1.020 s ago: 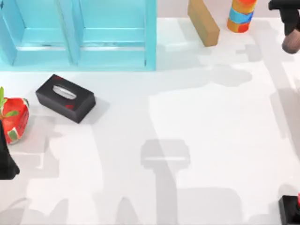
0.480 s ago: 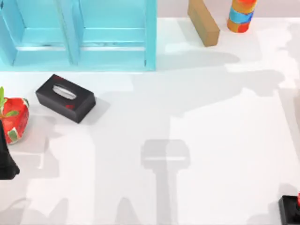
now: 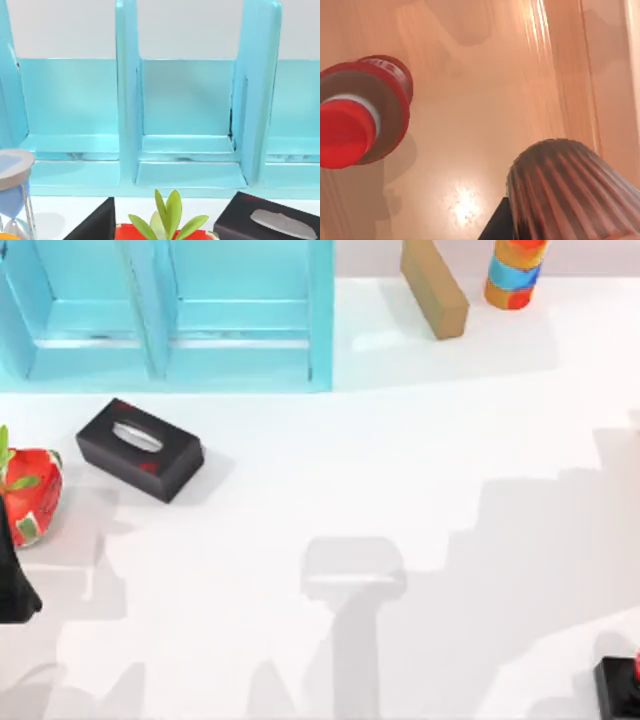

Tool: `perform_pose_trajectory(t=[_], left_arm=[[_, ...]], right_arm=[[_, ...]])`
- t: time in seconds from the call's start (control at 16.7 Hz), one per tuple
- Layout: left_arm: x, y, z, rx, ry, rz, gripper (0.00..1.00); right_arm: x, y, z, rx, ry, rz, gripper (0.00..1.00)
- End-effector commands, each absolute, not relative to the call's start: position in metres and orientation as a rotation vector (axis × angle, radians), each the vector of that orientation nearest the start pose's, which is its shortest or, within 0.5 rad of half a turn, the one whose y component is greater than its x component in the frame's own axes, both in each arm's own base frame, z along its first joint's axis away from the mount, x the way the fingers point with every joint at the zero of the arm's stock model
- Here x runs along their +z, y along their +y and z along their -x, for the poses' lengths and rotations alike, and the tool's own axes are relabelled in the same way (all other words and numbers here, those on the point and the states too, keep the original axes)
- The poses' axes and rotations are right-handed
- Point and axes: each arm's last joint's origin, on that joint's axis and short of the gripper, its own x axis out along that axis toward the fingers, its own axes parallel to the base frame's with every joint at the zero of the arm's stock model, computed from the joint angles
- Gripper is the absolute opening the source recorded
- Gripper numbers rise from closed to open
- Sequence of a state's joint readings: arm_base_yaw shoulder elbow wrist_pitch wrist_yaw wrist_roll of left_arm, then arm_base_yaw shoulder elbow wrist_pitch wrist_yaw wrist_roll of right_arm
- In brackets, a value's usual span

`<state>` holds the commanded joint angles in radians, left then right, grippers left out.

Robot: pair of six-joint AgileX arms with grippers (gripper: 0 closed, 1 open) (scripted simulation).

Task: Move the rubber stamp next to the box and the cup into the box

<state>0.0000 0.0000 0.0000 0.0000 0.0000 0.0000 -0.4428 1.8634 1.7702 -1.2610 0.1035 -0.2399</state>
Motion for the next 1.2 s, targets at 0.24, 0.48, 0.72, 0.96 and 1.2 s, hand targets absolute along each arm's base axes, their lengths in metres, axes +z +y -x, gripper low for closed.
perform_pose_trajectory(t=[0.24,0.48,0.72,0.96,1.2], left_arm=[[0.16,-0.001,-0.106,0.0,0.0,0.0,1.0],[0.16,-0.001,-0.106,0.0,0.0,0.0,1.0],[0.16,-0.001,-0.106,0.0,0.0,0.0,1.0],[0.16,-0.001,-0.106,0.0,0.0,0.0,1.0],[0.16,-0.001,-0.106,0.0,0.0,0.0,1.0]], right_arm=[[0.253,-0.155,-0.271,-0.189,1.534,-0.015,0.0],[0.242,-0.141,-0.225,-0.075,1.514,0.026,0.0],[0.239,-0.138,-0.213,-0.039,1.496,0.037,0.0],[0.238,-0.137,-0.214,-0.035,1.502,0.037,0.0],[0.222,-0.138,-0.216,-0.035,1.5,0.038,0.0]])
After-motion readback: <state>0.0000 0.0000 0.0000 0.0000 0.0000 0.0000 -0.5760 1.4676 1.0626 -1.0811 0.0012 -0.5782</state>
